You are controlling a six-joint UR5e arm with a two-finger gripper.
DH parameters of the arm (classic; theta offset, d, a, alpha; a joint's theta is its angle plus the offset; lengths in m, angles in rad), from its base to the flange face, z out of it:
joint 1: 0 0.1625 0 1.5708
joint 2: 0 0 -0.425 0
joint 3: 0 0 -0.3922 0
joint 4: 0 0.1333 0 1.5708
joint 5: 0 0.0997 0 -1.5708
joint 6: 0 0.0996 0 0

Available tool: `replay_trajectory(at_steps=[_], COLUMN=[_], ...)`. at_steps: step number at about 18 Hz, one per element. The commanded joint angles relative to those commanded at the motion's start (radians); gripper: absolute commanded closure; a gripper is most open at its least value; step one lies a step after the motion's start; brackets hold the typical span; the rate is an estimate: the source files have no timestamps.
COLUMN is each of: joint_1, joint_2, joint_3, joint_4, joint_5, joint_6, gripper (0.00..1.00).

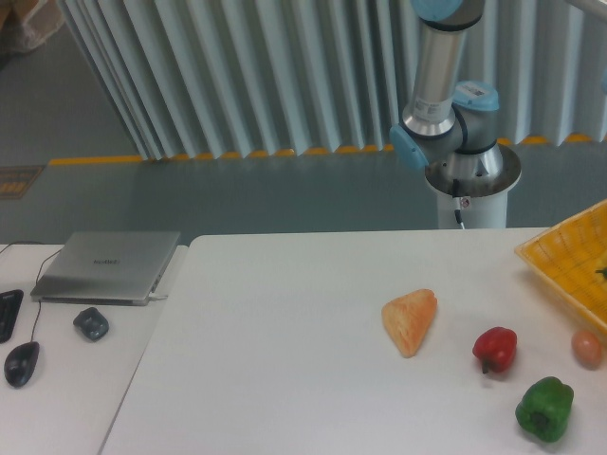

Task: Place the yellow pepper on the table
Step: 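Lift the yellow pepper out of the crate and carry it over the table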

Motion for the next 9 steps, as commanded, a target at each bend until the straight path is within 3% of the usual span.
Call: replay_trajectory(at_steps=[3, 6, 9], joint_1=[-0.080, -0.129, -0.205], joint_2=[-0.003, -0.009, -0.034], joint_3=[0.000, 0.000, -0.006], joint_4=[0.050, 0.089, 0.205], joint_5=[0.000, -0.002, 0.000], joint_6=[-0.184, -0.275, -0.466], gripper=[0.50, 0.50, 0.50])
